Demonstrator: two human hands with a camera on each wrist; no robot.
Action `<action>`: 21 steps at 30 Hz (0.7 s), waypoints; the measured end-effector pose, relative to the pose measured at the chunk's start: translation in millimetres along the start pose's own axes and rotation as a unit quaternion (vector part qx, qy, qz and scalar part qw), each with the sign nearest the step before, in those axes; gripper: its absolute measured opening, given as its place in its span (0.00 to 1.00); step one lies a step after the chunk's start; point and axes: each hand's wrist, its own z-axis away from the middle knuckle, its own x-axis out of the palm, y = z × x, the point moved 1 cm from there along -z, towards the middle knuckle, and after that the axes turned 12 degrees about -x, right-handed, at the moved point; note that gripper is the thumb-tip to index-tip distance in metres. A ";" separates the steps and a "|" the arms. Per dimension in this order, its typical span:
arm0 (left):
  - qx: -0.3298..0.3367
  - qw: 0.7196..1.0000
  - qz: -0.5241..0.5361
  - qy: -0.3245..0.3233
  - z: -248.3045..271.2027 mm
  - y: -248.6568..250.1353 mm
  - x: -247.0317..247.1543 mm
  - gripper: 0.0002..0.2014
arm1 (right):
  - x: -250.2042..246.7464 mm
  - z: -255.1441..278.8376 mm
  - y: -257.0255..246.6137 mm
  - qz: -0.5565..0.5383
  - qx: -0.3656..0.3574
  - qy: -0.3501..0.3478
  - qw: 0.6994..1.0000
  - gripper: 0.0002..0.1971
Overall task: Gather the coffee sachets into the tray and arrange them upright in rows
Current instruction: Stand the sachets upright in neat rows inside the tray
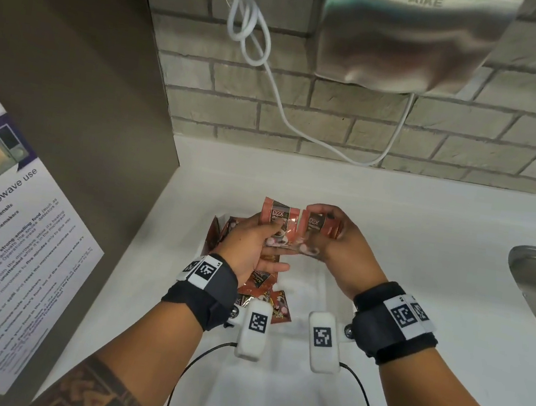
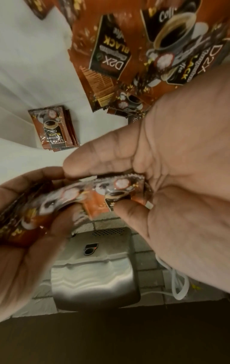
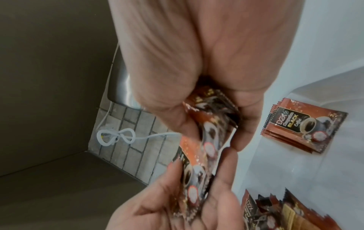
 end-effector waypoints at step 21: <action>0.098 0.992 -0.080 0.007 -5.7 -6.2 2.0 0.05 | -2.6 -0.8 -1.1 -0.031 0.014 -0.051 0.998 0.20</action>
